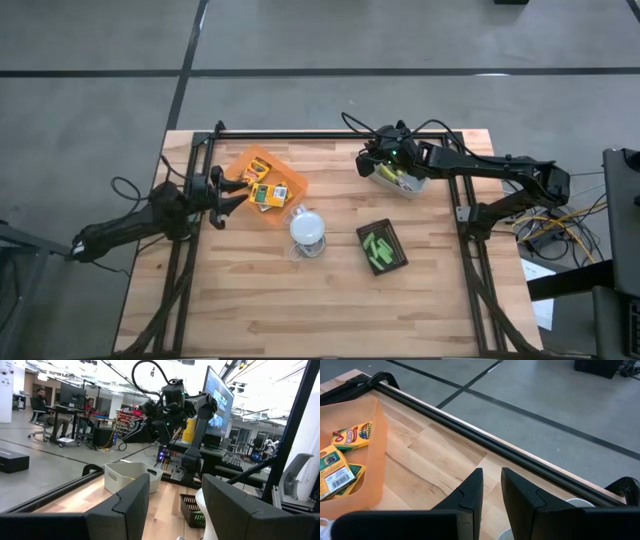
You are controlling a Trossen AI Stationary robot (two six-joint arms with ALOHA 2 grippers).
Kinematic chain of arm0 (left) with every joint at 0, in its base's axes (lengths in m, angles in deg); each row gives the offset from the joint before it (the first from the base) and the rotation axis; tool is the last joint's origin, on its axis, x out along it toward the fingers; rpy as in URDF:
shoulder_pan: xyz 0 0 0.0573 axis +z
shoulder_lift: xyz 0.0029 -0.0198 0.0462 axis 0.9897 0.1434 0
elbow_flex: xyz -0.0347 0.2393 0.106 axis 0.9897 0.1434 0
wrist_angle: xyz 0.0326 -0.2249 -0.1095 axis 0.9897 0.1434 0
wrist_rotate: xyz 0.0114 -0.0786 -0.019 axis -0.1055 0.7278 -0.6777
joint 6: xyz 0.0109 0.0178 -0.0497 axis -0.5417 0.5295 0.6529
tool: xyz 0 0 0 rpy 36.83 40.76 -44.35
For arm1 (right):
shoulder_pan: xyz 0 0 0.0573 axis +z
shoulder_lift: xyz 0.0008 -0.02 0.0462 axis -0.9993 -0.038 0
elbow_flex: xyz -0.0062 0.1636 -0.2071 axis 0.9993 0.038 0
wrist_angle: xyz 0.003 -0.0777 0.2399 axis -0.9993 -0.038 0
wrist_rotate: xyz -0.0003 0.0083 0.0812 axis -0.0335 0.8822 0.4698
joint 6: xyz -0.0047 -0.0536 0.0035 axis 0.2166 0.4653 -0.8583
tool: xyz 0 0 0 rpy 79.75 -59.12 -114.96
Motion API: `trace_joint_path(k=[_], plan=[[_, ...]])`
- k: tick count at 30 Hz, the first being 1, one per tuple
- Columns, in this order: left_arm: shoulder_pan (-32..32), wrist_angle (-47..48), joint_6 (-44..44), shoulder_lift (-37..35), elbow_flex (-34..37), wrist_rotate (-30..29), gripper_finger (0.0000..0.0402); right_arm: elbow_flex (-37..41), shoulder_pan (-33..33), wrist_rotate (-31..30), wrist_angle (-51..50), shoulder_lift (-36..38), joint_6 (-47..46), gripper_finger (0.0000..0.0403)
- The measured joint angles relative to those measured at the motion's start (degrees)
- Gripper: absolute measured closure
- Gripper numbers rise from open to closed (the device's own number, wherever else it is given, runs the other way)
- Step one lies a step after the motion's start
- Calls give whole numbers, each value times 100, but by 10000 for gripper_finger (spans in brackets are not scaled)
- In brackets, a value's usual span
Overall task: Pick & Place School Supplies
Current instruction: Return to Home Position
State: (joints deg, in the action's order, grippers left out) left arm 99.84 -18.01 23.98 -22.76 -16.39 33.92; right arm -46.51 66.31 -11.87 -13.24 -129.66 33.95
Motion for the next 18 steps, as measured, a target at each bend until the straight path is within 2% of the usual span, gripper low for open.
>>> trace_joint_path(k=[10, 15, 18], plan=[[0, -12, 0, 0, 0, 0, 213, 0, -2, 45, -30, 17, 276, 335], [0, -12, 0, 0, 2, 0, 213, 0, 0, 879, -236, 365, 280, 335], [0, -12, 2, 0, 2, 0, 214, 6, 58, 870, -230, 723, 299, 335]])
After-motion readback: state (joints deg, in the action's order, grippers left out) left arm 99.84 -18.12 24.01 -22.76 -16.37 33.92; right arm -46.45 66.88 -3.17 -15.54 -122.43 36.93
